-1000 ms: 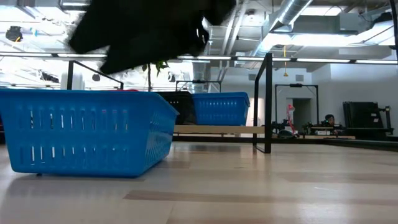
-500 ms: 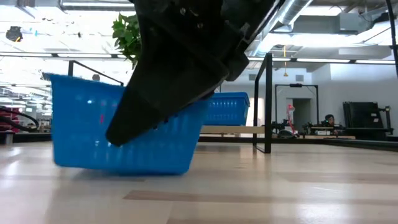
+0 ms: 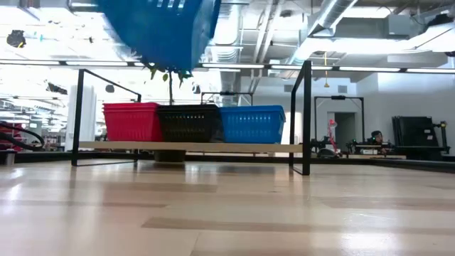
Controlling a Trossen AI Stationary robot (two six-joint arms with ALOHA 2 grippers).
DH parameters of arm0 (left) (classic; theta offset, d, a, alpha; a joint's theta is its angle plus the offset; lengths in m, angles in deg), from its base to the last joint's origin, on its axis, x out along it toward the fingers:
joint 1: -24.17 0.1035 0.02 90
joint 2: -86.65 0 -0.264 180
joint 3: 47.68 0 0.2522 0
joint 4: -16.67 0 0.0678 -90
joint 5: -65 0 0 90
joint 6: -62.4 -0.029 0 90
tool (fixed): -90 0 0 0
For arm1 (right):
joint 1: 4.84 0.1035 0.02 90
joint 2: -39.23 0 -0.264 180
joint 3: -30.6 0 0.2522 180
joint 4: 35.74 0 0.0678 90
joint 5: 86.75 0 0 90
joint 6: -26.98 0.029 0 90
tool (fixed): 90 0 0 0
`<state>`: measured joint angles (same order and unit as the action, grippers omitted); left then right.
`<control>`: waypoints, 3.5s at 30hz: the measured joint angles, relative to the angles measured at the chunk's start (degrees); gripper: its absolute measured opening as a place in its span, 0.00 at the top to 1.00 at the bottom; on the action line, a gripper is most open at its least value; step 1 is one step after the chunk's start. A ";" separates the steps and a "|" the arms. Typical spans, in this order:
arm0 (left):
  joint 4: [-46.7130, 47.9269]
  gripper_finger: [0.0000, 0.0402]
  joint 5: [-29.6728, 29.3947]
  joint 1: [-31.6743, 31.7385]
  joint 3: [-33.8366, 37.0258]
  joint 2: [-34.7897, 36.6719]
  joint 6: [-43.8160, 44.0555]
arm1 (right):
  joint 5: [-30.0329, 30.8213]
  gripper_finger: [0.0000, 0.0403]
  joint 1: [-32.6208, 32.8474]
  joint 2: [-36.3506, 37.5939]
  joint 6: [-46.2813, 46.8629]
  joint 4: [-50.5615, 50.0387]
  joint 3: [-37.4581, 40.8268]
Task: Stack baskets on shelf by color
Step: Stack the blue basket on top of the stacked blue basket on the shelf, then return to Home Position
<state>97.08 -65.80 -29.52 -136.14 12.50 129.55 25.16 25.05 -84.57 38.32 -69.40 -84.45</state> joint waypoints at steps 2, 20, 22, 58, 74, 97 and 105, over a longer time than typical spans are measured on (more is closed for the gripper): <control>0.25 0.34 0.17 -0.01 0.00 0.00 0.01 | 4.10 0.98 -0.13 3.71 -3.18 -2.76 -1.00; 3.24 0.34 -0.34 0.00 0.00 0.00 1.37 | 13.74 0.95 -19.24 16.56 7.47 -31.18 2.34; 3.36 0.34 -0.36 0.00 0.00 0.00 1.39 | 11.82 0.95 -20.50 16.42 7.62 -32.60 2.37; 3.37 0.34 -0.60 -0.02 0.00 0.02 1.93 | -0.33 0.83 -25.18 17.45 0.61 -21.42 16.73; 3.33 0.34 -2.34 0.02 -0.01 0.02 -2.15 | -2.73 0.62 -25.16 25.65 0.17 -22.11 16.78; 4.77 0.34 -20.19 -2.89 3.21 15.30 -11.22 | -2.25 0.59 -10.67 63.97 4.12 -15.29 31.92; -11.40 0.34 -18.90 -5.51 23.24 37.09 -13.08 | -2.21 0.60 -10.37 82.82 5.66 8.74 58.07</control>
<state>85.68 -84.70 -35.02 -112.89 49.59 116.46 22.94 14.68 -1.75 43.98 -60.66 -26.38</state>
